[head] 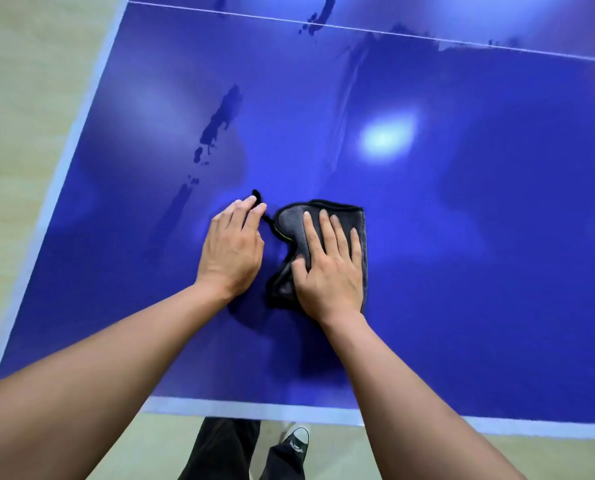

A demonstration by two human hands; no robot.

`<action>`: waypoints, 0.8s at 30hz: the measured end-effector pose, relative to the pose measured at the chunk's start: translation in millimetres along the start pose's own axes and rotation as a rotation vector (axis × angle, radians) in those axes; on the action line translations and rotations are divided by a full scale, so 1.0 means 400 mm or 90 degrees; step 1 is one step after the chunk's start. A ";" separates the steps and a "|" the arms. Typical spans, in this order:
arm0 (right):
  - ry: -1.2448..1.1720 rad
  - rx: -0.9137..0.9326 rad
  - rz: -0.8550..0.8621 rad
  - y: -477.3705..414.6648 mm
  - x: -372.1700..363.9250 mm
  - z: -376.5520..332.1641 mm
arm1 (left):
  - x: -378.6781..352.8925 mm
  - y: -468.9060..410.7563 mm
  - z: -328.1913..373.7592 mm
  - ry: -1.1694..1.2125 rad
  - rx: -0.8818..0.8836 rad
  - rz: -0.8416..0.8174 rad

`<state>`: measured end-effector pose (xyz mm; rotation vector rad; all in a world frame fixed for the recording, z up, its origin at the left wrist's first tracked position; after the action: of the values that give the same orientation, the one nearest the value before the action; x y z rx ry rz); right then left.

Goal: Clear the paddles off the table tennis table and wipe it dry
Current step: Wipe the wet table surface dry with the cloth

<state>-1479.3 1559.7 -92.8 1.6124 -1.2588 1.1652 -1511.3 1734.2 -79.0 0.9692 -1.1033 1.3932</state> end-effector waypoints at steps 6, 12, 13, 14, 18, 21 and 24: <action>0.020 -0.026 0.033 -0.302 0.003 -0.017 | -0.042 -0.274 -0.111 -0.008 -0.043 -0.025; 0.035 -0.078 0.064 -0.578 0.006 -0.018 | -0.062 -0.463 -0.179 -0.024 -0.059 -0.042; 0.037 -0.087 0.067 -0.616 0.008 -0.015 | -0.062 -0.475 -0.182 -0.022 -0.054 -0.045; 0.042 -0.096 0.067 -0.659 0.008 -0.012 | -0.064 -0.485 -0.184 -0.021 -0.050 -0.046; 0.059 -0.119 0.053 -0.835 0.016 -0.008 | -0.059 -0.484 -0.179 -0.017 -0.046 -0.038; 0.056 -0.130 0.051 -0.961 0.021 -0.015 | -0.054 -0.488 -0.183 -0.023 -0.039 -0.036; 0.052 -0.147 0.052 -1.052 0.029 -0.016 | -0.054 -0.488 -0.177 -0.021 -0.045 -0.029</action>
<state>-1069.1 1654.2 -94.3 1.3422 -1.3634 1.0807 -1313.9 1800.0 -95.7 0.9635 -1.1399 1.2980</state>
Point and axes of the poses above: each hand's wrist, its own y-axis away from the middle knuckle, its own x-axis out of the back of the hand, z = x × y, the point moved 4 cm from there along -y, towards the middle knuckle, and after that the axes turned 11 degrees about -x, right-handed, at the moved point
